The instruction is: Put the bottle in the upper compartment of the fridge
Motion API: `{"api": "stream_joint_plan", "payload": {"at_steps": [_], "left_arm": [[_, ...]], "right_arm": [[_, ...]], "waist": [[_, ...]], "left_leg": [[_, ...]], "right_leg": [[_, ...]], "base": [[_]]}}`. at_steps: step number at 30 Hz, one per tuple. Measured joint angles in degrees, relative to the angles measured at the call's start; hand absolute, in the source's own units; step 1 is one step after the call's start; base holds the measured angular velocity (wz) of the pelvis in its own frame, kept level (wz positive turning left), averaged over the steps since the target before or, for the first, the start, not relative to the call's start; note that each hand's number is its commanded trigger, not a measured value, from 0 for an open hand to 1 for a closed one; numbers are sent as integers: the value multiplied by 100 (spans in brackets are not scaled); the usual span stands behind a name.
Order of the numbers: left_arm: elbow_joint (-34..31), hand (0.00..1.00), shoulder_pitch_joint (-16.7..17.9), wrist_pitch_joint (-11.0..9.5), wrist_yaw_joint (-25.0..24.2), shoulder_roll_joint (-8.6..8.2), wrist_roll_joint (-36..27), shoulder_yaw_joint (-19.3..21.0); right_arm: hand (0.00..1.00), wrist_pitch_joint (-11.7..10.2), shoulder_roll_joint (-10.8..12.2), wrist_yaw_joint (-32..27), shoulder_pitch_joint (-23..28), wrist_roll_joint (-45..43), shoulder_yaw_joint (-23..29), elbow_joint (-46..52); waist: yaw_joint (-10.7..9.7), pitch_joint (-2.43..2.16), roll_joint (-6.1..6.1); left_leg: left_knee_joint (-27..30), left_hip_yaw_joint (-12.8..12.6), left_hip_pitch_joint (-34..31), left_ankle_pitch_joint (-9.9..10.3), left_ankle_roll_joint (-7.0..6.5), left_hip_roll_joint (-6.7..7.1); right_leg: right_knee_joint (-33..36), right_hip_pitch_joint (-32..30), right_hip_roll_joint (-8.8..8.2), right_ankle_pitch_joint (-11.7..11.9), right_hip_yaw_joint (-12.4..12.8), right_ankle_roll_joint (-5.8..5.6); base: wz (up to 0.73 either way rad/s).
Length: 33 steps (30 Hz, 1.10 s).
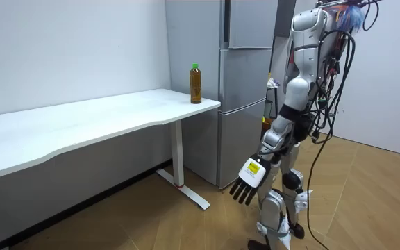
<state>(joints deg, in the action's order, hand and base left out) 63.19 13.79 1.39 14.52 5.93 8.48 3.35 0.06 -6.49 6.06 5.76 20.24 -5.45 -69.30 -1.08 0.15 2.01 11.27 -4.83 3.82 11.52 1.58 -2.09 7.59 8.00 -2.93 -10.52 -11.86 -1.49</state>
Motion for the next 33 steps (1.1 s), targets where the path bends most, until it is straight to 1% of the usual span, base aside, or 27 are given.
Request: {"api": "stream_joint_plan", "payload": {"at_steps": [10, 14, 16, 17, 19, 21, 22, 24, 27, 31, 33], "left_arm": [[0, 0, -34, 10, -47, 4, -51, -1], [23, 0, -56, 78, -77, 5, -232, -1], [113, 0, -84, 97, -120, 20, -419, -7], [112, 0, -84, 115, -134, 23, -515, -3], [113, 0, -22, 116, -151, 22, -903, 7], [96, 0, 31, 115, -166, 16, -1369, 102], [96, 0, 57, 114, -167, 14, -1483, 128], [91, 0, 78, 106, -166, -10, -2012, 282], [92, 0, 93, 98, -165, -41, -2572, 468], [92, 0, 49, 53, -164, -47, -2792, 518], [90, 0, 37, 55, -163, -47, -3097, 600]], "right_arm": [[0, 1, -3, 8, -2, 8, -3, 0], [0, 6, -9, 23, -1, 30, -1, -7], [0, 8, -17, 36, -3, 29, 1, -6], [0, 8, -18, 40, -1, 30, 10, -6], [0, 13, -17, 42, 2, 34, 21, 1], [0, 26, -14, 42, 4, 31, 48, 3], [0, 29, -14, 42, 4, 28, 57, 3], [0, 34, -2, 42, 6, 26, 140, -20], [0, 38, 11, 48, 50, 80, 239, -57], [0, 66, 8, 58, 116, 181, 296, -64], [0, 78, 2, 78, 123, 169, 356, -57]], "waist": [[5, -14, -25], [5, -14, -40], [-2, -16, -54], [-7, -17, -57], [1, -17, -57], [5, -21, -51], [10, -21, -51], [10, -24, -58], [40, -30, -77], [137, -35, -96], [147, -30, -119]], "left_leg": [[-2, -6, -3, 0, 0, 0], [-2, -6, -4, 0, 0, 0], [-2, -7, -12, 0, 0, 0], [-2, -7, -17, 0, 0, -1], [-17, -4, -16, 0, 0, 0], [-39, -5, -11, 0, 0, 2], [-39, -6, -12, 0, -1, 3], [-37, -7, -23, 0, -1, 5], [-30, -7, -10, 0, 0, 4], [-25, -13, -4, 0, -1, 4], [-10, -8, -1, 0, -1, 4]], "right_leg": [[0, -6, 0, 0, 7, 0], [1, -8, 1, 0, 7, 0], [1, -19, 0, 0, -12, 0], [1, -24, 0, 0, -25, 0], [-7, -25, -2, 0, -32, 0], [-12, -28, -4, 0, -34, 0], [-12, -32, -4, 0, -33, 0], [-20, -43, -6, 0, -34, 0], [-20, -43, -6, 0, -30, 0], [-17, -42, -8, 0, -26, 0], [-1, -42, -10, 0, -24, 0]], "base": [[0], [0], [0], [0], [0], [0], [0], [0], [0], [0], [0]]}}
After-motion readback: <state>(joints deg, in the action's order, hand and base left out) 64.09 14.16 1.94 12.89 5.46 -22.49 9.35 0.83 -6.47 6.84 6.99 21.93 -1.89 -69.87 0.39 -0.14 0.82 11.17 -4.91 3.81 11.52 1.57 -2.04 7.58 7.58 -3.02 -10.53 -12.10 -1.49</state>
